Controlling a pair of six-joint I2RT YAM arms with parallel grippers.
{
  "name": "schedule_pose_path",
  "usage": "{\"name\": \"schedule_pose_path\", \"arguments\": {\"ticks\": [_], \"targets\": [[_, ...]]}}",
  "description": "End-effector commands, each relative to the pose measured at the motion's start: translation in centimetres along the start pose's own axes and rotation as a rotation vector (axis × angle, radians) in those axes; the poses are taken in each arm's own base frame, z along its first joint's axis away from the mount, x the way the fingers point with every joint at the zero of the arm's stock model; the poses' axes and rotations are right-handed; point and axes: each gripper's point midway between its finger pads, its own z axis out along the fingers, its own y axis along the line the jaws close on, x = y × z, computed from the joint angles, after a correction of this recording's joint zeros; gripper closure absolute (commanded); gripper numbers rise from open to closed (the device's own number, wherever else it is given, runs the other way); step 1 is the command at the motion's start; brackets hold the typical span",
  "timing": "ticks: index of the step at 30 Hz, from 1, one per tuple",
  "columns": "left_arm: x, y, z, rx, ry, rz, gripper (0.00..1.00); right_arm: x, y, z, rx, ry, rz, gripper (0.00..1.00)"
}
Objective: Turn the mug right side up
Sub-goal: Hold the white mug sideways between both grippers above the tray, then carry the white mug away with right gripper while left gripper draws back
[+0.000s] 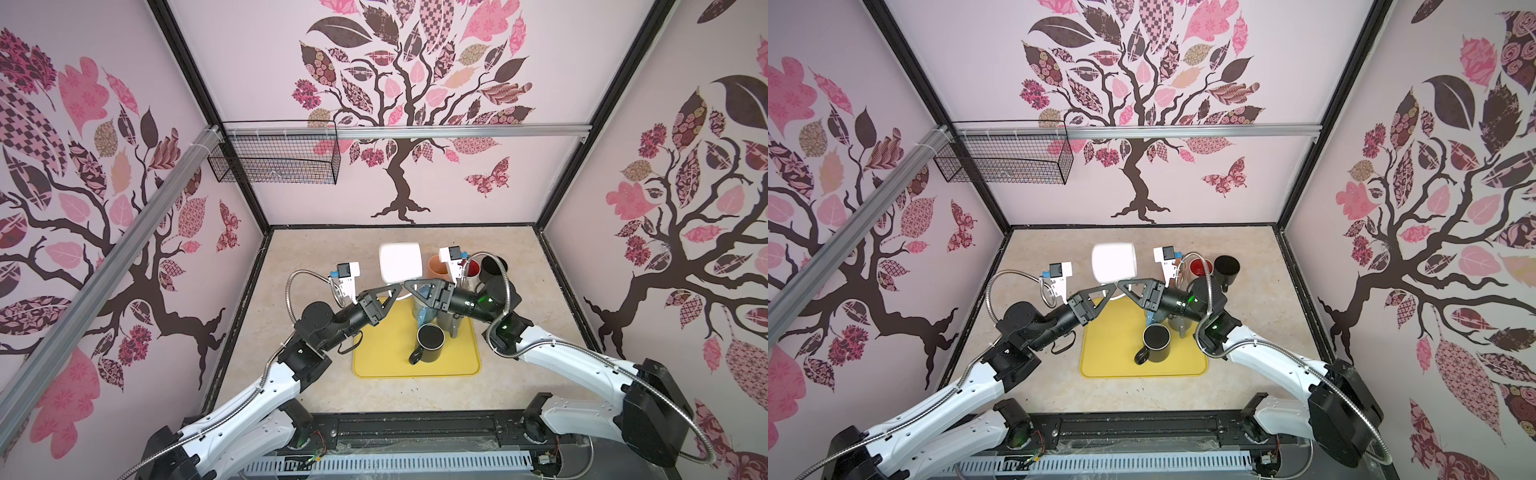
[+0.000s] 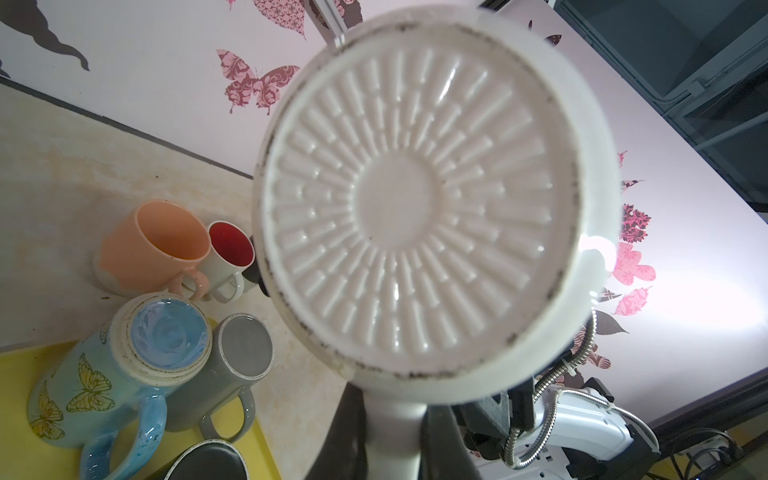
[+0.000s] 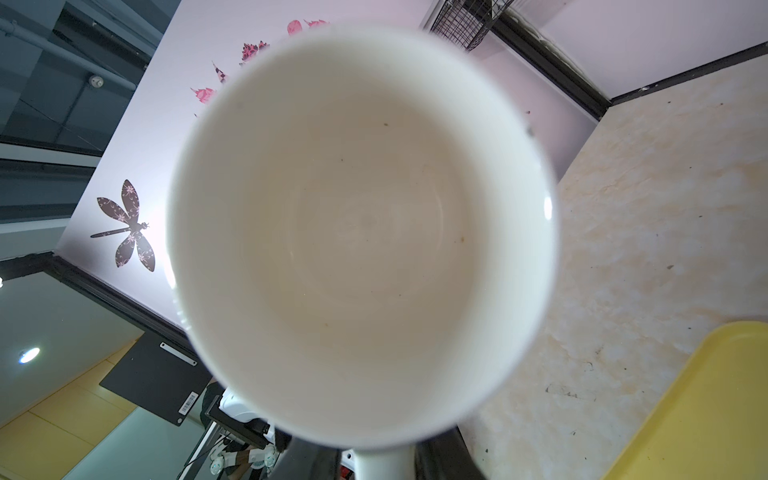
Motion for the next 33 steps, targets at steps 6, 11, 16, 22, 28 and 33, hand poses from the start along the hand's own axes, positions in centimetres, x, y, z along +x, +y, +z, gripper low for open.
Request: {"name": "schedule_pose_path", "arguments": {"ticks": [6, 11, 16, 22, 28, 33], "targets": [[1.4, -0.6, -0.3, 0.042, 0.071, 0.031, 1.0, -3.0, 4.3, 1.3, -0.082, -0.061, -0.101, 0.7], [1.6, -0.6, -0.3, 0.042, 0.078, 0.033, 1.0, -3.3, 4.1, 1.3, -0.07, -0.074, -0.097, 0.74], [1.9, -0.2, -0.5, 0.025, 0.09, 0.034, 1.0, -3.7, 3.4, 1.5, -0.017, -0.081, -0.099, 1.0], [1.7, 2.6, -1.7, -0.165, 0.083, 0.075, 0.08, -3.6, 3.0, 1.6, 0.038, -0.056, -0.127, 1.0], [-1.0, 8.0, -6.4, -0.578, -0.014, 0.227, 0.04, -4.1, -0.5, 1.8, 0.275, -0.017, -0.167, 1.0], [-0.9, 9.1, -8.3, -0.69, 0.011, 0.254, 0.04, -5.6, -5.7, 1.4, 0.633, 0.019, -0.301, 1.0]]}}
